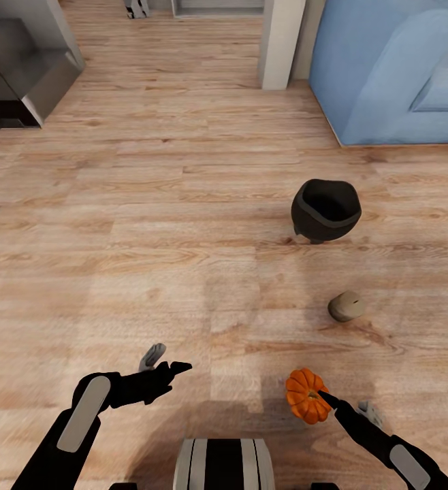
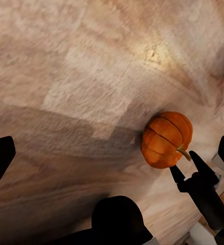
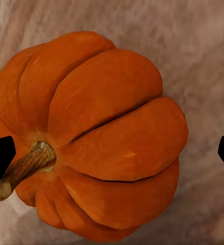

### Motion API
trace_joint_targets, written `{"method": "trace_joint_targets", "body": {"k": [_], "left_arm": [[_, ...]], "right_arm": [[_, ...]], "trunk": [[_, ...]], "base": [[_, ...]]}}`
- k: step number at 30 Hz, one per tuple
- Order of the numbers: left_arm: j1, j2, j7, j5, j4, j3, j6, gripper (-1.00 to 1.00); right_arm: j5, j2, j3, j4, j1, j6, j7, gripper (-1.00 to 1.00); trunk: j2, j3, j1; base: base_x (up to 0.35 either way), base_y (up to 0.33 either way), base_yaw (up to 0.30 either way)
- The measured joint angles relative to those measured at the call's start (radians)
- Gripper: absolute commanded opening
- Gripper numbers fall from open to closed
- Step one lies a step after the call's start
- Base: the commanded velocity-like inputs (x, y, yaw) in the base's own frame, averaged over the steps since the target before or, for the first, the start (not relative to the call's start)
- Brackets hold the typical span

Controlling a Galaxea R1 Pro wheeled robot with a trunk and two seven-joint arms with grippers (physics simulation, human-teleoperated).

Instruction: Place each of the two pumpkins and all three candles from the living room inside a cabinet in the living room (use any cabinet), then make sure every cabinet is closed, and position the cauldron so it is next to a table in the living room.

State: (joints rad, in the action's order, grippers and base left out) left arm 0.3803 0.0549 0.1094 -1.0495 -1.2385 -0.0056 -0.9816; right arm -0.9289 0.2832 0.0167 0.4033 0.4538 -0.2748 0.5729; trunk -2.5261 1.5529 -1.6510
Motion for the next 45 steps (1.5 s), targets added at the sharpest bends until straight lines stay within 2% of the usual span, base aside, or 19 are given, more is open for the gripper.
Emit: {"method": "trace_joint_targets", "body": {"k": [5,14,18,22,45], "left_arm": [[0.0,0.0,0.0,0.0,0.0,0.0,0.0,1.0],[0.0,0.0,0.0,0.001,0.0,0.0,0.0,1.0],[0.0,0.0,0.0,0.0,0.001,0.0,0.0,1.0],[0.0,0.0,0.0,0.001,0.0,0.0,0.0,1.0],[0.0,0.0,0.0,-0.002,0.001,0.0,-0.001,1.0]], "right_arm": [[0.0,0.0,0.0,0.0,0.0,0.0,-0.001,1.0],[-0.001,0.0,0.0,0.0,0.0,-0.002,-0.001,1.0],[-0.001,0.0,0.0,0.0,0.0,-0.002,-0.001,1.0],[-0.018,0.0,-0.005,0.003,0.001,-0.006,0.015,1.0],[-0.024,0.003,-0.014,0.004,0.002,-0.004,0.018,1.0]], "trunk": [[0.0,0.0,0.0],[-0.002,0.035,-0.004],[-0.002,0.035,-0.004],[-0.003,0.05,-0.006],[-0.003,0.05,-0.006]], "base": [[0.0,0.0,0.0],[0.0,0.0,0.0],[0.0,0.0,0.0],[0.0,0.0,0.0],[0.0,0.043,0.0]]}}
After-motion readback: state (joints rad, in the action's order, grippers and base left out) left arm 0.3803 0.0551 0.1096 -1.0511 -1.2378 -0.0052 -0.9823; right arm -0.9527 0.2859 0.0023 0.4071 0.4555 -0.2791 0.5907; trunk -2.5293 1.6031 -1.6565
